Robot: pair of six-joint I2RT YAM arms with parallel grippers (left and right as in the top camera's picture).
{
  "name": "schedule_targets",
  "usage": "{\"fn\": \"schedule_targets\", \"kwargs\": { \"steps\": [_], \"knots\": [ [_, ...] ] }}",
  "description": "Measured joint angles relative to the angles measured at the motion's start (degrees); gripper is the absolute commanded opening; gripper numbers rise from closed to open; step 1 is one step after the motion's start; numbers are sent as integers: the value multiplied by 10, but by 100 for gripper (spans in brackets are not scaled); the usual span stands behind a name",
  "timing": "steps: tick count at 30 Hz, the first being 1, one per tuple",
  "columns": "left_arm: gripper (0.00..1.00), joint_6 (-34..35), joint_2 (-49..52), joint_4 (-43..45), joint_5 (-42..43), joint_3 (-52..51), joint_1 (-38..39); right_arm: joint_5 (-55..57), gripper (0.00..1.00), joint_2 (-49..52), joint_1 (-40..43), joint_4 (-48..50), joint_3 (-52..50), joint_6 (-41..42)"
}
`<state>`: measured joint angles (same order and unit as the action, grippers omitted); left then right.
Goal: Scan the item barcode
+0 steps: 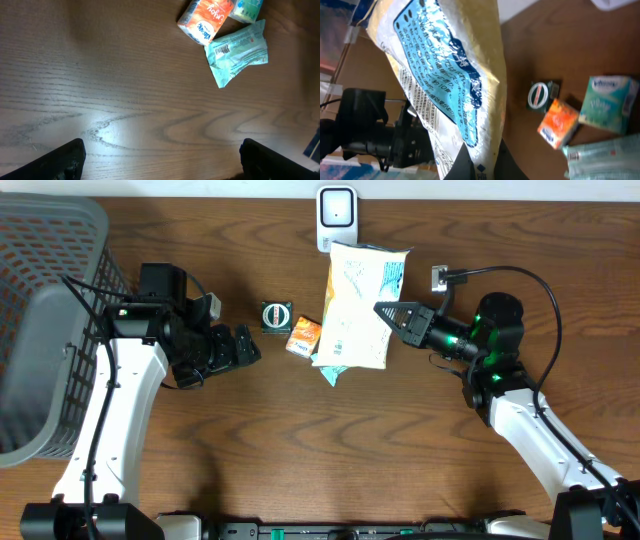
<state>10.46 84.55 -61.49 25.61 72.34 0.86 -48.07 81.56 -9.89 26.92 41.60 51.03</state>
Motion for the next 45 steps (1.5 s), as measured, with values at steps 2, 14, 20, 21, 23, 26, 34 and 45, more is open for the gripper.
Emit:
{"fn": "schedule_targets", "kwargs": {
  "steps": [2,14,20,21,23,26,34,45],
  "knots": [
    [98,0,0,0,0,0,0,4,2,0,0,4,0,0],
    [98,0,0,0,0,0,0,28,2,0,0,-61,0,-14],
    [98,0,0,0,0,0,0,47,2,0,0,-88,0,-27],
    [98,0,0,0,0,0,0,48,2,0,-1,-89,0,-27],
    [98,0,0,0,0,0,0,51,2,0,-1,-89,0,-27],
    [98,0,0,0,0,0,0,54,2,0,-1,-89,0,-28],
    [98,0,0,0,0,0,0,59,2,0,-1,-89,0,-31],
    [98,0,0,0,0,0,0,67,2,0,-4,-114,0,-33]
  ]
}}
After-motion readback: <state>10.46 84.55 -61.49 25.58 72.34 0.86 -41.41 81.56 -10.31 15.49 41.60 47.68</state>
